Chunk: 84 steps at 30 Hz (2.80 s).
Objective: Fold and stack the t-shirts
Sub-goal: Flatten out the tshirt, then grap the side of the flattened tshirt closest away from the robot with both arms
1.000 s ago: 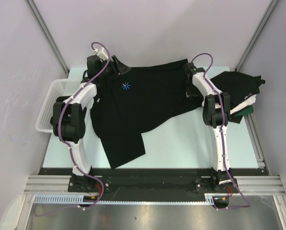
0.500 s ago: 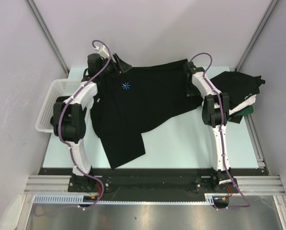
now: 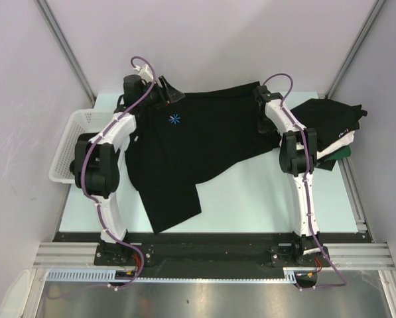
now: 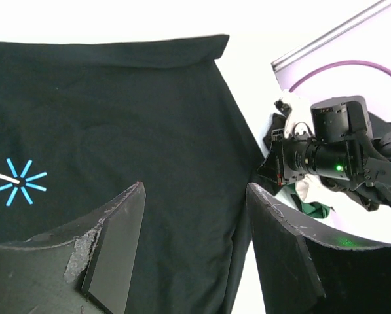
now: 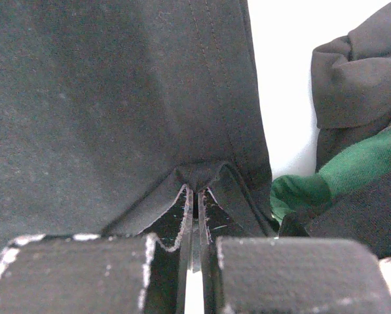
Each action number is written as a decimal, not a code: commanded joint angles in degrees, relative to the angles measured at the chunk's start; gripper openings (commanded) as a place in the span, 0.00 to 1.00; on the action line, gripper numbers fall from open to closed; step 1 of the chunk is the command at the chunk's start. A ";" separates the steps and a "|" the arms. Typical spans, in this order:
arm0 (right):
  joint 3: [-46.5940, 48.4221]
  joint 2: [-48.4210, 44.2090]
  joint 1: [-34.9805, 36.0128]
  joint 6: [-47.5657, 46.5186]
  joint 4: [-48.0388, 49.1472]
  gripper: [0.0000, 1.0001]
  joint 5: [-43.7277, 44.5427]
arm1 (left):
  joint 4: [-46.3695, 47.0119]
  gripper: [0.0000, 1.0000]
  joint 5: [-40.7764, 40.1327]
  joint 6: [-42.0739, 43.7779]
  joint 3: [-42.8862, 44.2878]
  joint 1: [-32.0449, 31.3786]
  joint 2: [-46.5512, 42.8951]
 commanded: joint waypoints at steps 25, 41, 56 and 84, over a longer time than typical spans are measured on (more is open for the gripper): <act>-6.99 -18.26 3.92 1.42 -5.40 0.00 -0.43 | -19.11 0.81 -10.12 0.90 -29.73 -2.53 -31.24; -9.99 -20.02 4.44 1.33 -4.61 0.00 -4.03 | -38.70 0.97 -17.93 -6.84 -48.10 -10.87 -51.63; -10.69 -20.11 5.06 1.60 -4.44 0.00 -5.61 | -54.70 0.97 -38.15 -25.20 -53.47 -29.60 -58.32; -11.22 -20.72 5.24 1.68 -4.70 0.00 -5.70 | -48.74 0.94 -41.51 -24.16 -61.74 -34.44 -53.67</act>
